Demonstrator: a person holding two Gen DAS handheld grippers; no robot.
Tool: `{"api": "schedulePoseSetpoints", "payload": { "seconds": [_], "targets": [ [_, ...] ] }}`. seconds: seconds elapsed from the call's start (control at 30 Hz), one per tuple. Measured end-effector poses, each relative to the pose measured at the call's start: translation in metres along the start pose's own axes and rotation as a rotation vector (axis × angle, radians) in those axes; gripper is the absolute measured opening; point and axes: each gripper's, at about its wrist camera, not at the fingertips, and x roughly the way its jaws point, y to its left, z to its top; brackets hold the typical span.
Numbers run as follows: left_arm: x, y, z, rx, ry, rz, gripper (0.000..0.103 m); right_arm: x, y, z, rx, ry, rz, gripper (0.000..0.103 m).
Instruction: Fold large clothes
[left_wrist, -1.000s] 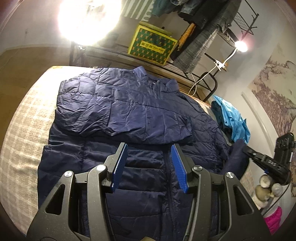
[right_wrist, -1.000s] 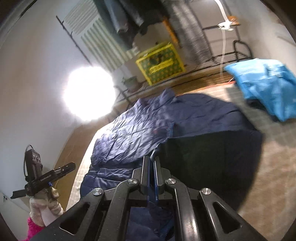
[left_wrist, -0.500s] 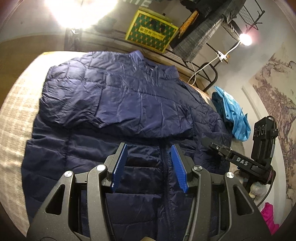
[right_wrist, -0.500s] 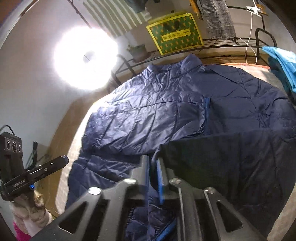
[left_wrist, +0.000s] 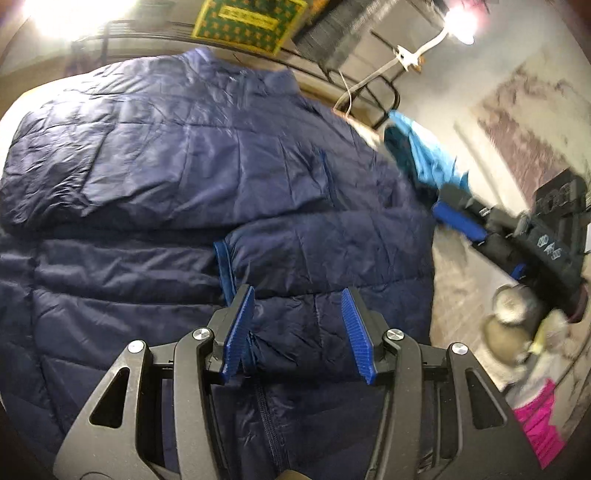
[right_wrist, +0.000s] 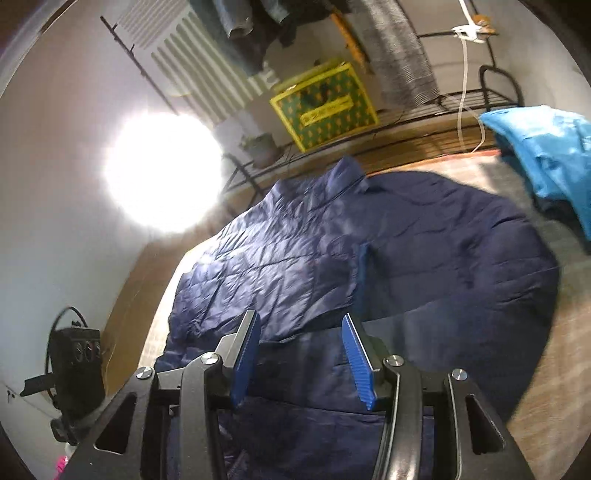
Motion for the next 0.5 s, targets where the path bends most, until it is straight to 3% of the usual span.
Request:
{"api": "schedulePoseSetpoints", "payload": {
  "seconds": [0.23,0.37,0.47,0.5],
  "targets": [
    [0.023,0.014,0.003,-0.015,0.003,0.153,0.050,-0.030,-0.025,0.004,0.020,-0.036,-0.039,0.049],
    [0.045,0.033,0.002,-0.089,0.051,0.125,0.050,-0.042,-0.032,0.008,0.037,-0.061,-0.031,0.049],
    [0.058,0.032,0.001,-0.077,0.059,0.131,0.050,-0.049,-0.031,0.011,0.028,-0.078,-0.033,0.049],
    [0.058,0.029,0.001,-0.064,0.048,0.128,0.044,-0.052,-0.031,0.012,0.025,-0.083,-0.031,0.049]
  ]
}}
